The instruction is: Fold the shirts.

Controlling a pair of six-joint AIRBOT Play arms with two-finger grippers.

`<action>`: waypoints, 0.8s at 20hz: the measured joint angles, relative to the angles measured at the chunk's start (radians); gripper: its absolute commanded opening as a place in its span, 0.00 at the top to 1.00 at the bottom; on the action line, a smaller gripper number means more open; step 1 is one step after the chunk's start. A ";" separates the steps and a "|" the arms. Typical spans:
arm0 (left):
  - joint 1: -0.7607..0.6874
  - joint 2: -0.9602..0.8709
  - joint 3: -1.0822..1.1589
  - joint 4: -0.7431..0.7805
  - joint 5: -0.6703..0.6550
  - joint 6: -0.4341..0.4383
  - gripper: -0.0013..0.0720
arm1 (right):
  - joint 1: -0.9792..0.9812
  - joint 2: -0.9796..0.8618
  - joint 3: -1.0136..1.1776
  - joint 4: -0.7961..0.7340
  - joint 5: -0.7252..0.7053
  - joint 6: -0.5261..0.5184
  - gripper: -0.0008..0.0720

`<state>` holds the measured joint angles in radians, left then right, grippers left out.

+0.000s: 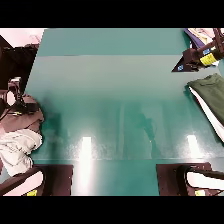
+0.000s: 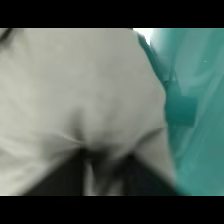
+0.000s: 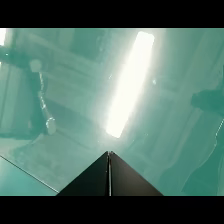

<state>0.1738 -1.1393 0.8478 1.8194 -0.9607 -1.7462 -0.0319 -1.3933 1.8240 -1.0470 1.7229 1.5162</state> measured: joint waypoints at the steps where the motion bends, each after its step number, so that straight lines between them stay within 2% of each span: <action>1: 0.000 -0.002 0.013 -0.012 -0.003 0.001 0.94 | 0.001 0.000 0.000 0.000 0.001 0.000 0.95; 4: -0.003 0.015 0.114 -0.032 -0.048 0.025 0.94 | 0.010 0.000 0.000 0.000 0.003 0.000 0.95; 7: -0.044 0.075 0.286 -0.120 -0.092 0.135 0.94 | 0.014 0.000 0.000 0.000 -0.001 0.000 0.95; 11: -0.173 0.133 0.564 -0.380 -0.187 0.314 0.94 | 0.016 0.000 0.000 0.000 -0.026 0.000 0.95; 16: -0.403 0.146 0.780 -0.629 -0.216 0.441 0.94 | 0.017 0.000 0.000 0.000 -0.037 0.000 0.95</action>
<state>-0.2291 -0.9928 1.6276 1.1904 -1.1767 -1.3048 -0.0151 -1.3933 1.8240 -1.0466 1.6863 1.5162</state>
